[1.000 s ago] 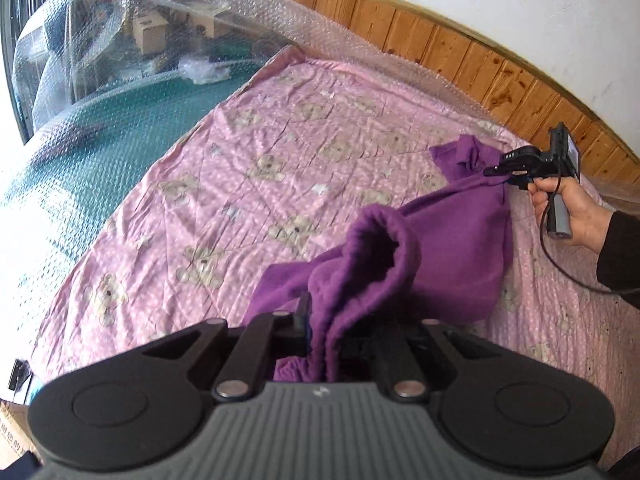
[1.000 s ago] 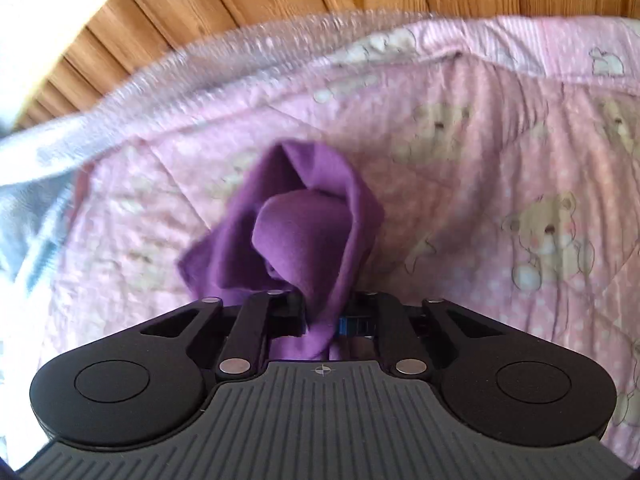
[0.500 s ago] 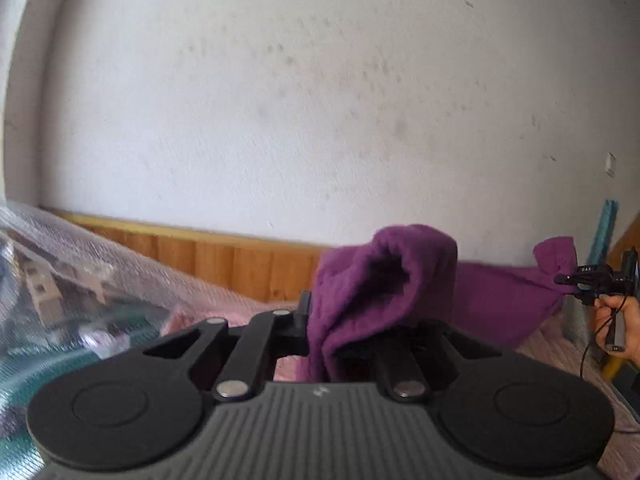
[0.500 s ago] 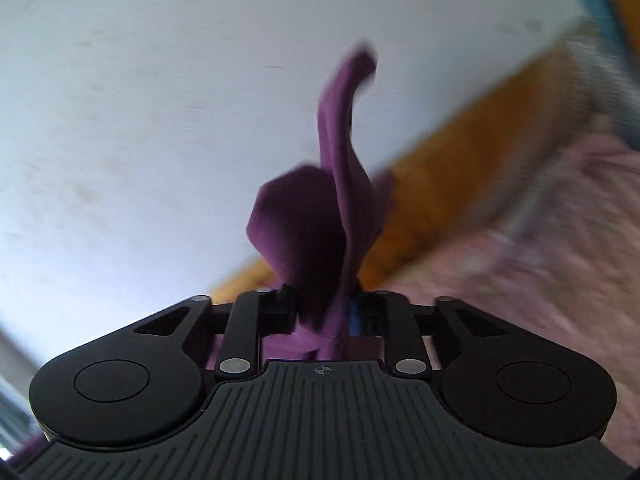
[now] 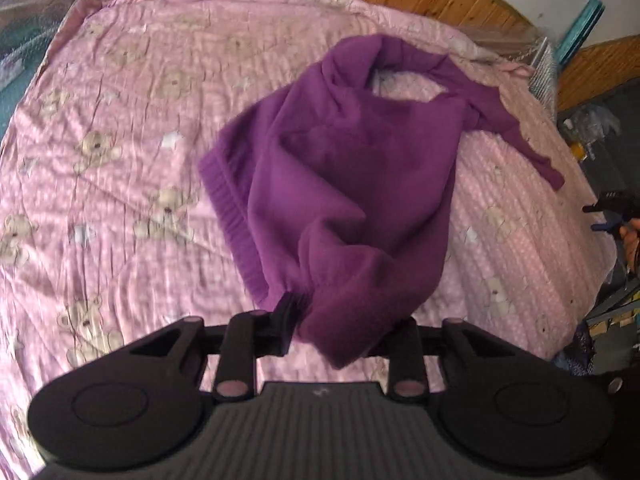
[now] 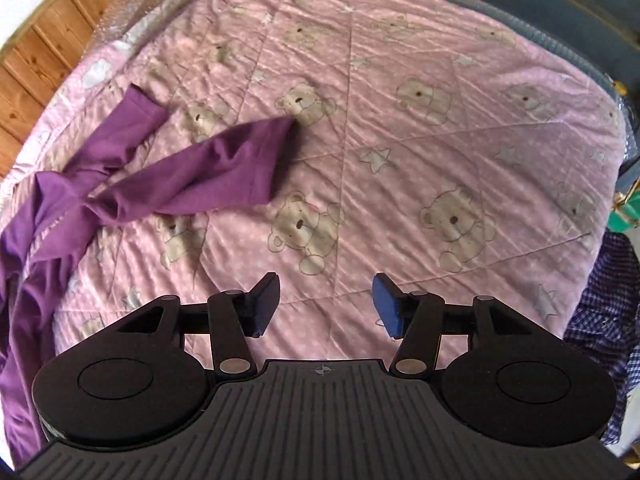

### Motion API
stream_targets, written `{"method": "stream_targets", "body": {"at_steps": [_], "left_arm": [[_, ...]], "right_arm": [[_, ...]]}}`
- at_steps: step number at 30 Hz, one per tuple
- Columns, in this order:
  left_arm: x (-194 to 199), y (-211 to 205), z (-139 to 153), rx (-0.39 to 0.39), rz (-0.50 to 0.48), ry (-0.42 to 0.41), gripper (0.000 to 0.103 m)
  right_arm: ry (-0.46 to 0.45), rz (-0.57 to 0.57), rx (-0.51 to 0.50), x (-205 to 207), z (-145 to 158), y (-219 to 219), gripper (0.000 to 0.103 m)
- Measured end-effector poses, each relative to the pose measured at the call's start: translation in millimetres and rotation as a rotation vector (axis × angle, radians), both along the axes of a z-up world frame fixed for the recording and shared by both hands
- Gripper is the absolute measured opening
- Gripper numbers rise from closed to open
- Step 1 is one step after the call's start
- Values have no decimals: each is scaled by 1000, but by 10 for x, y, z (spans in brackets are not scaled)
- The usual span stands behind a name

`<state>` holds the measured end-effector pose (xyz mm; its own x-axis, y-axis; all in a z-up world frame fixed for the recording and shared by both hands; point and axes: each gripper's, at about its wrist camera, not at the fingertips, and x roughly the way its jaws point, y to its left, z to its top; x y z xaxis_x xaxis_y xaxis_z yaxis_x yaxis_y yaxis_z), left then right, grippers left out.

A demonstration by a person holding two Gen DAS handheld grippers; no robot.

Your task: Fold clothes

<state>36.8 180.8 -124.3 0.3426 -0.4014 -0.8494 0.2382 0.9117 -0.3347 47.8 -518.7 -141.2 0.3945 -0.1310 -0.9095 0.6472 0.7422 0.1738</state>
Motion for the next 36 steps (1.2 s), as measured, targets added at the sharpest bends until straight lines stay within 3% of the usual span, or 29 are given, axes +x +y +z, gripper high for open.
{"method": "stream_targets", "body": {"at_steps": [2,3,6,7,10,12,14,16,18,19,20,21,26,29,30,31,32,34,35,36], "left_arm": [[81,133,131,-70,42,-30,45],[120,197,186,-104,70,-41,46],[239,360,288,-171,179,-49,47],[265,382,320,-176,216,-49,47],[320,366,376,-158,294,-61,47],[334,316,417,-125,344,-76,43],[321,247,453,-97,388,-99,17],[278,192,466,-106,406,-108,11],[195,139,427,-118,409,-85,17],[148,116,384,-123,414,-63,34],[88,102,307,-128,433,-29,58],[19,104,216,-137,467,8,66],[-431,230,-243,-280,703,201,70],[-644,225,-461,-329,764,261,76],[-667,201,-523,-334,770,269,76],[-663,173,-562,-338,775,267,76],[-660,145,-601,-342,780,265,76],[-646,105,-638,-352,785,253,69],[-613,154,-491,-361,767,211,44],[-581,203,-343,-370,748,170,23]], "right_arm": [[-33,48,-10,105,93,44,59],[-58,86,-18,227,151,104,61],[-134,219,-42,709,307,310,80],[-154,255,-49,873,338,378,85],[-186,337,-44,1403,354,523,85],[-149,360,-38,1649,307,544,85],[-134,420,-40,1702,306,593,85],[-116,509,-44,1684,243,651,87],[-69,620,-85,1611,70,728,87],[-41,676,-112,1569,-25,766,87],[-17,726,-142,1529,-115,805,87],[-6,762,-182,1499,-184,845,87],[-45,840,-309,1493,-336,982,87],[-63,869,-371,1560,-390,1047,86],[-52,885,-383,1594,-419,1065,83],[-37,900,-384,1637,-452,1075,70],[-19,904,-382,1691,-477,1071,43],[-11,896,-374,1780,-452,1041,14],[-19,881,-357,1818,-390,1011,2],[-30,865,-334,1849,-294,969,2]]}}
